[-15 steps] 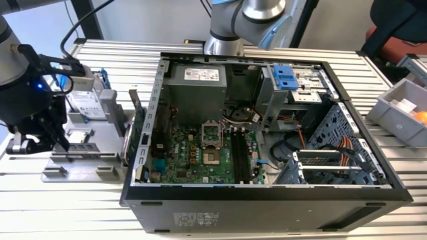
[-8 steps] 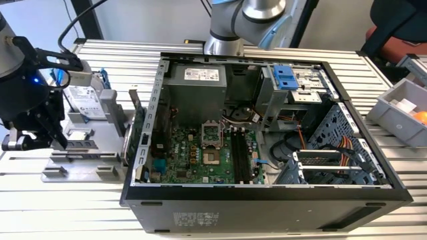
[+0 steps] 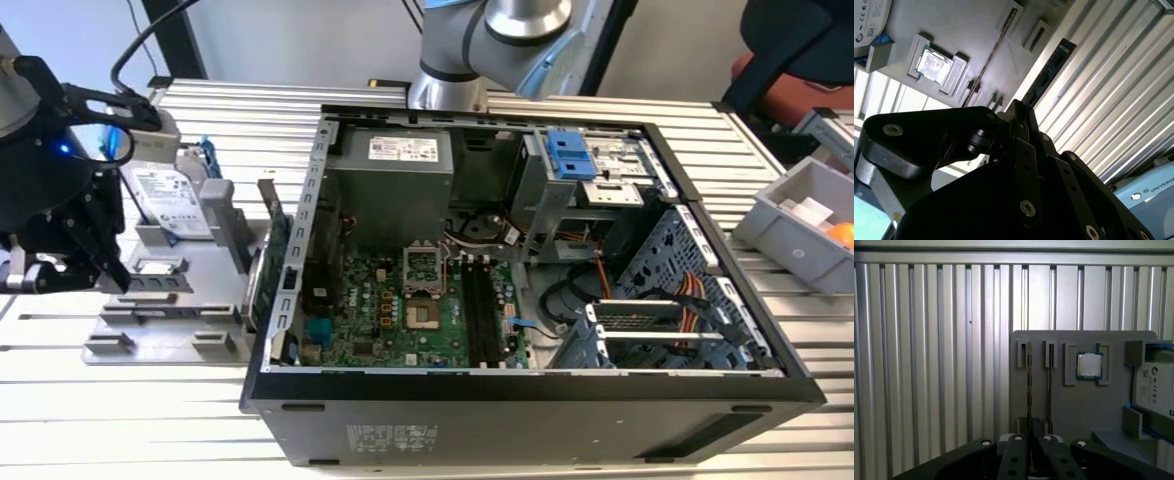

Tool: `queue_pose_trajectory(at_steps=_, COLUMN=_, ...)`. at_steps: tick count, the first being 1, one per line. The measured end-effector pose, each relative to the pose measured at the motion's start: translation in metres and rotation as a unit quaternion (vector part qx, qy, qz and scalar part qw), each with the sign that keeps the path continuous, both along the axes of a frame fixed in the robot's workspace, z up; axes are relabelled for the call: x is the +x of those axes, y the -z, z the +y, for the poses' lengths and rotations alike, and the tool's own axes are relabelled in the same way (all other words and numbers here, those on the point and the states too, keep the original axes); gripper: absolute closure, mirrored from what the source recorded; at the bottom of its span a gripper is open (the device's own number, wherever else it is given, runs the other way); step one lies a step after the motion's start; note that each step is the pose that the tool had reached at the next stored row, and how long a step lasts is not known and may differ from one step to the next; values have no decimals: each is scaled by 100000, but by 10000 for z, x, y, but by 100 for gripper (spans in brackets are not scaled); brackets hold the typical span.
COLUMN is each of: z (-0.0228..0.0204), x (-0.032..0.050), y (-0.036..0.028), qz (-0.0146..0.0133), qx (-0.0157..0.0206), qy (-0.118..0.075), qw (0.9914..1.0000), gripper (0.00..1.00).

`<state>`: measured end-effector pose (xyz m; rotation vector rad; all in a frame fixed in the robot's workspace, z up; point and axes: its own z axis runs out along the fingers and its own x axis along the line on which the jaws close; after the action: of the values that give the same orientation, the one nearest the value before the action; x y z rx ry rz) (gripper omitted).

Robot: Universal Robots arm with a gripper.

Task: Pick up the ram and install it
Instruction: 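Pick up the ram and move it above insertion slot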

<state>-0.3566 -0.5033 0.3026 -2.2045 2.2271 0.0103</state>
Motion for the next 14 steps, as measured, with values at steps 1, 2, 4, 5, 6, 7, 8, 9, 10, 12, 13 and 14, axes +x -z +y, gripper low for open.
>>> queue_pose_trajectory(at_steps=1, z=0, x=0, y=-7, qz=-5, qx=6, qy=1, qw=100000, gripper=100)
queue_pose_trajectory(at_steps=2, z=0, x=0, y=-15, qz=-1, qx=3, qy=2, qw=100000, gripper=100)
queue_pose_trajectory(at_steps=4, z=0, x=-1, y=-29, qz=0, qx=2, qy=3, qw=100000, gripper=100)
queue_pose_trajectory(at_steps=5, z=0, x=0, y=-36, qz=-4, qx=6, qy=3, qw=100000, gripper=100)
queue_pose_trajectory(at_steps=6, z=0, x=-1, y=-45, qz=2, qx=0, qy=6, qw=100000, gripper=100)
queue_pose_trajectory(at_steps=7, z=1, x=-1, y=-53, qz=-4, qx=5, qy=13, qw=100000, gripper=100)
queue_pose_trajectory(at_steps=8, z=1, x=-2, y=-61, qz=0, qx=1, qy=14, qw=100000, gripper=100)
queue_pose_trajectory(at_steps=9, z=1, x=-2, y=-70, qz=4, qx=-2, qy=14, qw=100000, gripper=100)
queue_pose_trajectory(at_steps=10, z=1, x=-1, y=-76, qz=-5, qx=6, qy=14, qw=100000, gripper=100)
queue_pose_trajectory(at_steps=12, z=0, x=0, y=-93, qz=-1, qx=1, qy=1, qw=100000, gripper=100)
queue_pose_trajectory(at_steps=13, z=0, x=0, y=-104, qz=-5, qx=6, qy=2, qw=100000, gripper=100)
queue_pose_trajectory(at_steps=14, z=0, x=0, y=-116, qz=0, qx=1, qy=3, qw=100000, gripper=100)
